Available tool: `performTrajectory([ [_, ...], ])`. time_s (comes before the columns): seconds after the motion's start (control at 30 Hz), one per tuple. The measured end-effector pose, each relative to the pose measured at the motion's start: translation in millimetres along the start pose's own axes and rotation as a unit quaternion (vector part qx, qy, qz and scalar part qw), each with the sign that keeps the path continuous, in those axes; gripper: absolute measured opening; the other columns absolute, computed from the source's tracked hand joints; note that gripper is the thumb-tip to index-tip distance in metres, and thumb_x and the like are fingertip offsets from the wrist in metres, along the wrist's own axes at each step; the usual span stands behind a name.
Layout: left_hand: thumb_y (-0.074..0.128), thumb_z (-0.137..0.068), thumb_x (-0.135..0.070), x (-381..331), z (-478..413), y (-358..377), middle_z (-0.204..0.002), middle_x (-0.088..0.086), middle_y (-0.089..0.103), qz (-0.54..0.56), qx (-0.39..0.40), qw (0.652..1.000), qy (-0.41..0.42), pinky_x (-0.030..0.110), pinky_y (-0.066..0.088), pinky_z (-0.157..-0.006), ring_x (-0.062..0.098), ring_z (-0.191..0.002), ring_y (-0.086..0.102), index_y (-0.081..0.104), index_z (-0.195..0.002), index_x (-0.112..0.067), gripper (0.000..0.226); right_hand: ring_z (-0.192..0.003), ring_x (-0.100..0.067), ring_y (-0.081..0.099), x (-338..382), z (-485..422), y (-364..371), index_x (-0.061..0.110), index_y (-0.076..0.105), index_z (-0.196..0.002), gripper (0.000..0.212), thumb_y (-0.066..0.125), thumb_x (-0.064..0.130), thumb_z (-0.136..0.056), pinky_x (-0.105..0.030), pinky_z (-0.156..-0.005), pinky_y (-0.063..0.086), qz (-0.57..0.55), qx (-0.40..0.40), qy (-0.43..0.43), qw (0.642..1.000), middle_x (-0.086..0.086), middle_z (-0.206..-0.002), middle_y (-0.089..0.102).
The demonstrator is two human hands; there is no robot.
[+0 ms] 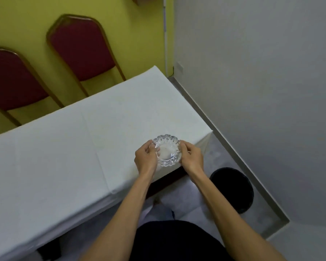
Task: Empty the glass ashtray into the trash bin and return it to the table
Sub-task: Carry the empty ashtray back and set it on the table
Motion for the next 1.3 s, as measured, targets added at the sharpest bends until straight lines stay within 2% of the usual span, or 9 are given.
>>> performTrajectory([
  [0.13,0.051,-0.097,-0.016,-12,-26,-33,-0.125,-0.002,0.07,-0.022,-0.092,0.996,0.002,0.024,0.046,-0.1,0.018,-0.117,0.065,0.07,-0.125,-0.014,0.033,-0.065,-0.017,0.053,23,-23,50,0.006,0.066,-0.092,0.035,0.045,0.034,-0.098,-0.049,-0.072,0.055,0.041,0.036,-0.015,0.998,-0.013,-0.076,0.069],
  [0.33,0.051,-0.095,-0.011,-28,-75,-72,-0.08,-0.019,0.057,-0.01,-0.129,0.992,-0.009,0.019,0.038,-0.071,0.012,-0.086,0.049,0.072,-0.092,-0.028,0.027,-0.073,-0.018,0.063,51,-56,111,0.023,0.069,-0.119,0.032,0.049,0.037,-0.099,-0.035,-0.064,0.058,0.056,0.138,-0.015,0.989,-0.002,-0.097,0.074],
  [0.43,0.049,-0.092,-0.01,-25,-107,-83,-0.063,-0.013,0.044,-0.047,-0.118,0.992,-0.022,0.017,0.031,-0.055,0.015,-0.078,0.041,0.046,-0.062,-0.027,0.035,-0.1,-0.027,0.071,50,-76,136,0.021,0.064,-0.13,0.042,0.05,0.039,-0.096,-0.041,-0.079,0.062,0.089,0.162,-0.008,0.983,-0.006,-0.119,0.073],
  [0.53,0.047,-0.091,-0.009,-19,-124,-88,-0.08,-0.006,0.058,-0.075,-0.096,0.992,-0.033,0.024,0.041,-0.068,0.019,-0.08,0.048,0.062,-0.077,-0.03,0.03,-0.114,-0.028,0.068,53,-92,155,0.02,0.064,-0.131,0.044,0.048,0.039,-0.094,-0.048,-0.096,0.056,0.126,0.182,-0.017,0.975,-0.007,-0.127,0.071],
  [0.67,0.045,-0.094,-0.003,-15,-136,-88,-0.073,-0.012,0.04,-0.071,-0.115,0.989,-0.058,0.023,0.035,-0.074,0.017,-0.081,0.036,0.035,-0.06,-0.028,0.043,-0.123,-0.027,0.062,65,-105,169,0.014,0.063,-0.133,0.04,0.046,0.027,-0.099,-0.042,-0.104,0.049,0.175,0.189,-0.042,0.965,-0.009,-0.132,0.068],
  [0.9,0.044,-0.092,0.004,-30,-136,-77,-0.062,-0.015,0.032,-0.054,-0.189,0.978,-0.071,0.022,0.035,-0.076,0.016,-0.081,0.038,0.03,-0.059,-0.033,0.052,-0.112,-0.03,0.065,70,-130,189,0.014,0.069,-0.125,0.036,0.042,0.021,-0.101,-0.03,-0.086,0.048,0.226,0.229,-0.064,0.945,-0.011,-0.121,0.072],
  [1.13,0.047,-0.094,0.004,-22,-143,-79,-0.062,-0.018,0.034,-0.071,-0.202,0.974,-0.072,0.02,0.036,-0.079,0.017,-0.082,0.04,0.033,-0.058,-0.034,0.054,-0.116,-0.032,0.064,64,-135,193,0.016,0.068,-0.125,0.037,0.041,0.021,-0.1,-0.036,-0.094,0.05,0.257,0.236,-0.076,0.934,-0.011,-0.125,0.07],
  [1.23,0.047,-0.094,0.003,-25,-142,-80,-0.07,-0.013,0.049,-0.081,-0.213,0.971,-0.066,0.02,0.036,-0.08,0.023,-0.083,0.046,0.043,-0.06,-0.03,0.048,-0.113,-0.035,0.063,67,-140,194,0.015,0.067,-0.123,0.035,0.044,0.018,-0.097,-0.04,-0.092,0.053,0.262,0.251,-0.071,0.929,-0.015,-0.122,0.069],
  [1.3,0.046,-0.095,0.004,-28,-140,-77,-0.099,0.007,0.07,-0.087,-0.215,0.971,-0.059,0.019,0.039,-0.084,0.031,-0.099,0.06,0.067,-0.082,-0.022,0.036,-0.11,-0.036,0.063,67,-142,196,0.014,0.066,-0.12,0.033,0.045,0.018,-0.095,-0.039,-0.087,0.054,0.273,0.263,-0.073,0.922,-0.018,-0.119,0.068],
])
Point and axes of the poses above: each hand's wrist, its own z-axis away from the middle knuckle, its own y-axis out of the palm, x = y × z, the point moved 5 cm from there along -z, towards the middle knuckle
